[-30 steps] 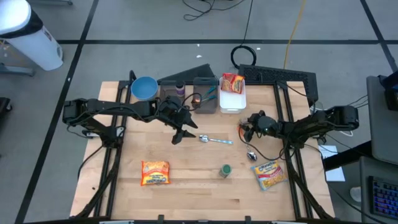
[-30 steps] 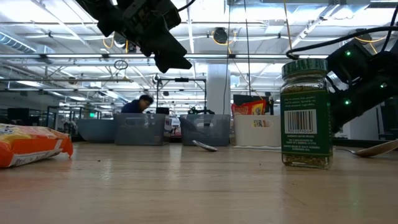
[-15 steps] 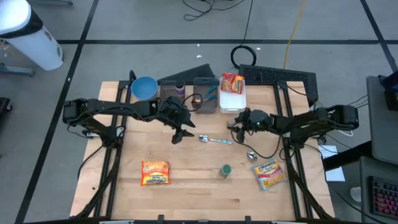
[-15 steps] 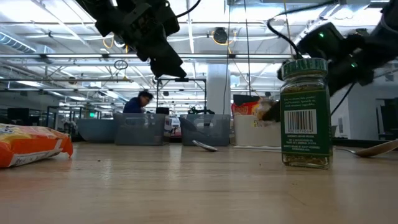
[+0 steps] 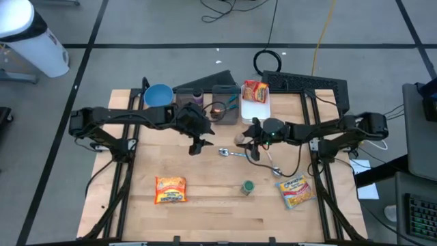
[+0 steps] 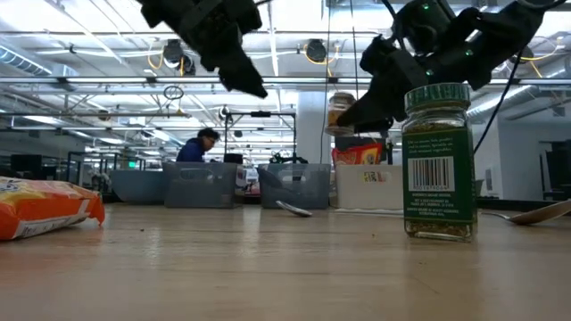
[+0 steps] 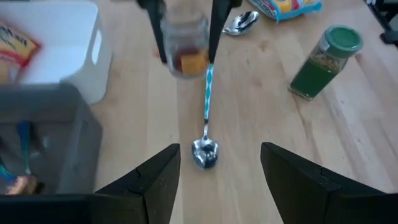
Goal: Pick & Place Food Item
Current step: Put the brown spice bottle into the left black bin
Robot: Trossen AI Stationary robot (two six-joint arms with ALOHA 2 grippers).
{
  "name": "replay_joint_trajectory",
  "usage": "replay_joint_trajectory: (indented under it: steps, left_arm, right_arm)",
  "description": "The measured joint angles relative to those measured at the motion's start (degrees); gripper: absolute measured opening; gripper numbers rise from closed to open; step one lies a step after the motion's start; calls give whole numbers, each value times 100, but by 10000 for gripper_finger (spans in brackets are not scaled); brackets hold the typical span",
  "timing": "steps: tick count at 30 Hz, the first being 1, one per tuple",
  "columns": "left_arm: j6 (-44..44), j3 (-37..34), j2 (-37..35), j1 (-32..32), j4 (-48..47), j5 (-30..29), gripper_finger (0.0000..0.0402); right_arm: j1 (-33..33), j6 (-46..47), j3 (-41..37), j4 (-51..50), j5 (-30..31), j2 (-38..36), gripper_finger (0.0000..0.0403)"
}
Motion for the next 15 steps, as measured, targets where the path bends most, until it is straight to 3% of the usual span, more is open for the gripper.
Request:
replay_joint_trajectory:
  steps: [6, 15]
  left_arm:
    - [192, 892, 83, 16, -886, 73, 234]
    - [-82, 1789, 767, 137, -1812, 865, 234]
  right_arm:
    - [98, -13, 211, 435, -349, 391, 179]
    - [378, -286, 661, 654, -377, 1011, 179]
